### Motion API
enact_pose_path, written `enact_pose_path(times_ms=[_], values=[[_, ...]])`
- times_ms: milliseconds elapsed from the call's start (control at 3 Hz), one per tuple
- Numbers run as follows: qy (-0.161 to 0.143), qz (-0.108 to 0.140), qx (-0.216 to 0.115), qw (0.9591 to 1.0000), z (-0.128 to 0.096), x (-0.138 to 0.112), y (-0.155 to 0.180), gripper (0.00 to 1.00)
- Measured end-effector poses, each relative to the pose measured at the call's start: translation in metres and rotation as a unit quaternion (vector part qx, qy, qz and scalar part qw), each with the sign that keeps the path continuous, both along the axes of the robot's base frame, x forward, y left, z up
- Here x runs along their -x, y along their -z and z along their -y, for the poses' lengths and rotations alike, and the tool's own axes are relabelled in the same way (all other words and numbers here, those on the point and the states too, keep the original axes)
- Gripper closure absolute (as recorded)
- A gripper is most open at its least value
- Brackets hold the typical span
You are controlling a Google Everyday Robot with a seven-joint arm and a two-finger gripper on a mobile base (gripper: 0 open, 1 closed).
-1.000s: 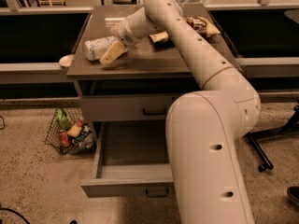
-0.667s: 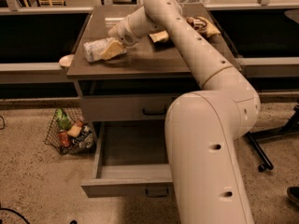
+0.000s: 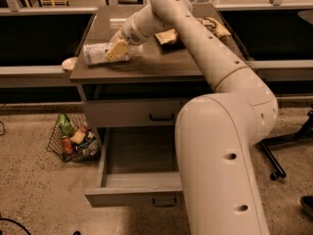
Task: Place blue plastic bottle into middle drawer
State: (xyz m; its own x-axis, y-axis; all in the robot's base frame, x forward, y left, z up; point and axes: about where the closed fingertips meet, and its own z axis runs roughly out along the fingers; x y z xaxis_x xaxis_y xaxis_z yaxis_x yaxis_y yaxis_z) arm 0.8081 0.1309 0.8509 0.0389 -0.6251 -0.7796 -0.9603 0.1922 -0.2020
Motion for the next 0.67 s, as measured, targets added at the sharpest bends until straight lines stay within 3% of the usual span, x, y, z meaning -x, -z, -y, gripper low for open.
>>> enact_pose_path(times_ms=[333, 667], values=[[0.018, 0.023, 0.006, 0.9996, 0.013, 0.006, -0.024, 1.00], [0.045, 0.054, 0.008, 0.9975, 0.031, 0.029, -0.061, 1.00]])
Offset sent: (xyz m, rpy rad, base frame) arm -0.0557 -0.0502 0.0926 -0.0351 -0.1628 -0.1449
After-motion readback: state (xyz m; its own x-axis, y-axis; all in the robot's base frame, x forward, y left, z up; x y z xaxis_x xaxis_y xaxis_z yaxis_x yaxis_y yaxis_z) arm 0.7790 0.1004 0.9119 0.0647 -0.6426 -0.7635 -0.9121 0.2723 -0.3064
